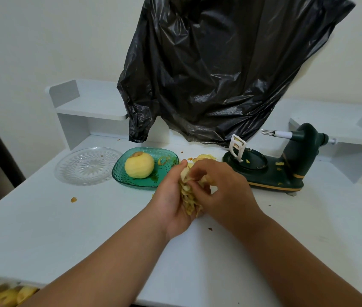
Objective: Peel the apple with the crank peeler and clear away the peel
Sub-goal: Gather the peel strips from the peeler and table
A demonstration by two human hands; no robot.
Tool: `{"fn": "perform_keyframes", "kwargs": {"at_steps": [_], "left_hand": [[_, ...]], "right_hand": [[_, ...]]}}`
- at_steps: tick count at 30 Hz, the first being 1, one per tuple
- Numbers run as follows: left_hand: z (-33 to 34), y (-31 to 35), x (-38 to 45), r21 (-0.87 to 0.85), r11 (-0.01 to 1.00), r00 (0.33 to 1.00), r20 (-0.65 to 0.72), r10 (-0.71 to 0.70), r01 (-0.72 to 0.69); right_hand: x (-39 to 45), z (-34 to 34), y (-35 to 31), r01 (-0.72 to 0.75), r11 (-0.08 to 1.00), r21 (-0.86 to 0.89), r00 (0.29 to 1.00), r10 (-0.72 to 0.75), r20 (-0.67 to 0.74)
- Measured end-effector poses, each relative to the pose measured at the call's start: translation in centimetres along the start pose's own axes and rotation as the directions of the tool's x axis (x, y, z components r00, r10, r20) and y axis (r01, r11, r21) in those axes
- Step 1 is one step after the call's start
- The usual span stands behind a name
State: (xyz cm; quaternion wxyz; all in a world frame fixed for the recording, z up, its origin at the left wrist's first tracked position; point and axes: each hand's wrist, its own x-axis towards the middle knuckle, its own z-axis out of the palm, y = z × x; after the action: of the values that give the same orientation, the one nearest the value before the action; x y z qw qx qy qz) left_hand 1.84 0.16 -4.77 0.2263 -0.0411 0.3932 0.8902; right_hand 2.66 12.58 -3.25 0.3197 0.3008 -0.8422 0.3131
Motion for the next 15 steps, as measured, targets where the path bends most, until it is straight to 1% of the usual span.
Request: {"fn": "perform_keyframes", "kwargs": {"at_steps": [3,5,7,8,10,11,13,15], "left_hand": [[0.0,-0.2,0.1,-0.002,1.000,1.000,-0.009,0.004,-0.004],[0.0,-0.4,0.2,-0.043,0.999,0.999,-0.050,0.019,-0.021],[0.0,-0.3,0.0,-0.086,0.996,0.997,-0.078,0.021,-0.028],[0.1,-0.2,-0.1,-0.106,0.994,0.997,-0.076,0.020,-0.028],[0.1,-0.1,-0.5,-0.119,0.992,0.998,-0.057,0.032,-0.038],[0.2,0.0,-0.6,-0.108,0.993,0.998,-0.045,0.036,-0.041],[0.3,0.0,-0.8,-0.075,0.996,0.999,-0.033,0.038,-0.040],[0.3,0.0,-0.9,-0.052,0.998,0.999,-0.012,0.038,-0.039]], "right_hand": [[0.0,-0.1,0.5,-0.089,0.982,0.165,0.990,0.106,-0.097],[0.0,-0.1,1.2,-0.132,0.948,0.290,0.969,0.185,-0.162],[0.0,0.0,1.8,-0.187,0.917,0.352,0.950,0.260,-0.172],[0.0,0.1,2.1,-0.226,0.910,0.348,0.943,0.294,-0.157],[0.1,0.4,2.6,-0.300,0.905,0.301,0.938,0.337,-0.078],[0.1,0.5,2.9,-0.307,0.916,0.258,0.946,0.322,-0.020],[0.0,0.9,3.4,-0.245,0.956,0.161,0.963,0.221,0.151],[-0.2,1.4,3.8,-0.204,0.975,0.090,0.928,0.164,0.334]]}}
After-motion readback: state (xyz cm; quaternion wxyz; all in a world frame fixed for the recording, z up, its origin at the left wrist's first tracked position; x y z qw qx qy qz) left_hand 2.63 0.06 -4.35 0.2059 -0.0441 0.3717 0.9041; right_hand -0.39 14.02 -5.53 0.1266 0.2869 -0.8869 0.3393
